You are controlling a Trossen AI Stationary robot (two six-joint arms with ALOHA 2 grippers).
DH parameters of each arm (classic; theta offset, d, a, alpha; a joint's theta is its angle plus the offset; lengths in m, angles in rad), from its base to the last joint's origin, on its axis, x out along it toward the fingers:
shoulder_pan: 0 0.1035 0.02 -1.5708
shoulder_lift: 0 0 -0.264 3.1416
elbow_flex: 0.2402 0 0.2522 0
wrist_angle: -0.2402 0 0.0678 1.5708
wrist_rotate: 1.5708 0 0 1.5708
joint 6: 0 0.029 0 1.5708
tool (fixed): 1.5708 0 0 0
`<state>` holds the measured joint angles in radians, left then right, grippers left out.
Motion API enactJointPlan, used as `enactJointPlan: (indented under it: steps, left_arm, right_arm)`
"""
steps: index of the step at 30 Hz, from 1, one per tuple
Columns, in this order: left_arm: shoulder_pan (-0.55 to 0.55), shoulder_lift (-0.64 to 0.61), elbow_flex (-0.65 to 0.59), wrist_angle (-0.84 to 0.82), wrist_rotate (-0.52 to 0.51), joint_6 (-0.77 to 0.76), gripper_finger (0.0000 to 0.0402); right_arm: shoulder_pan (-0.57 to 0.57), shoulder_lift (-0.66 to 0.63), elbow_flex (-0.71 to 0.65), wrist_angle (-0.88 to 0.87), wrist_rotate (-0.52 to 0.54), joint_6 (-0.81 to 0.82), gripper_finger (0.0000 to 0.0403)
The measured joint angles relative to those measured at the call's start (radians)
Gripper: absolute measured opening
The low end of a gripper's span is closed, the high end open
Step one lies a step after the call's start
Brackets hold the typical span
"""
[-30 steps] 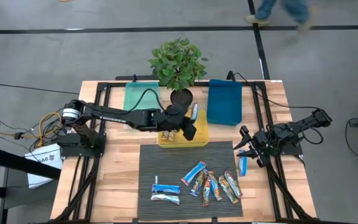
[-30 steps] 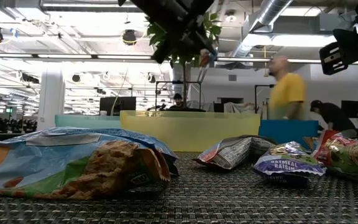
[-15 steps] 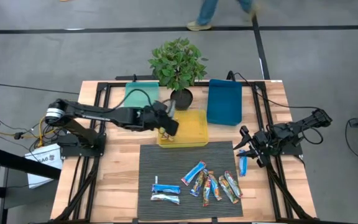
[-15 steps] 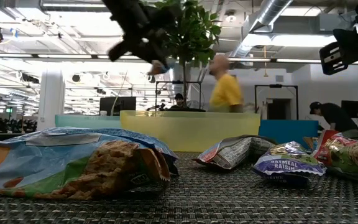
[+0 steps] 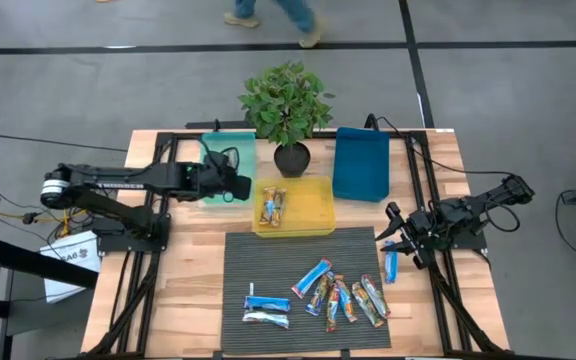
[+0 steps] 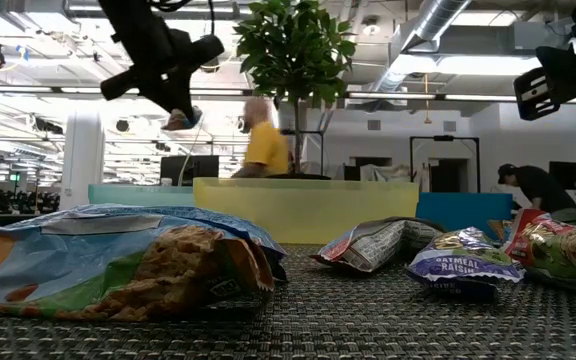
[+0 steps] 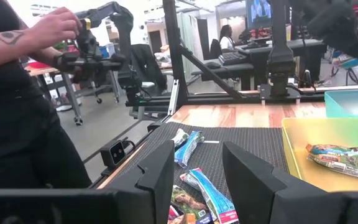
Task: Pick and place Granola Bars by type
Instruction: Put the red granola bar into the green bin
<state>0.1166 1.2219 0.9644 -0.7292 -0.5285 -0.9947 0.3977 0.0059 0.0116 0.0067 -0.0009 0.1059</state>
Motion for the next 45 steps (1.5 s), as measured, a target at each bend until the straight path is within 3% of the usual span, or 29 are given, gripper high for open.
enactJointPlan:
  steps: [8, 13, 26, 31, 36, 45]
  left_arm:
    - [0.028, -0.011, -0.004, -0.047, 0.008, 0.078, 0.0022]
    - [0.045, -0.011, -0.004, -0.059, 0.009, 0.235, 0.0022]
    - [0.104, -0.011, -0.004, -0.145, 0.112, 1.278, 0.0022]
    - [0.132, -0.011, -0.004, -0.175, 0.113, 1.543, 0.0022]
    - [0.17, -0.001, -0.004, -0.172, 0.124, 1.647, 0.0022]
    - [0.236, 0.159, -0.004, -0.159, 0.201, 1.56, 0.0022]
  right_arm:
    - [0.0, 0.0, 0.0, 0.0, 0.0, 0.0, 0.013]
    - [0.0, 0.0, 0.0, 0.0, 0.0, 0.0, 0.013]
    - [0.0, 0.0, 0.0, 0.0, 0.0, 0.0, 0.013]
    - [0.0, 0.0, 0.0, 0.0, 0.0, 0.0, 0.013]
    - [0.0, 0.0, 0.0, 0.0, 0.0, 0.0, 0.013]
    - [0.0, 0.0, 0.0, 0.0, 0.0, 0.0, 0.013]
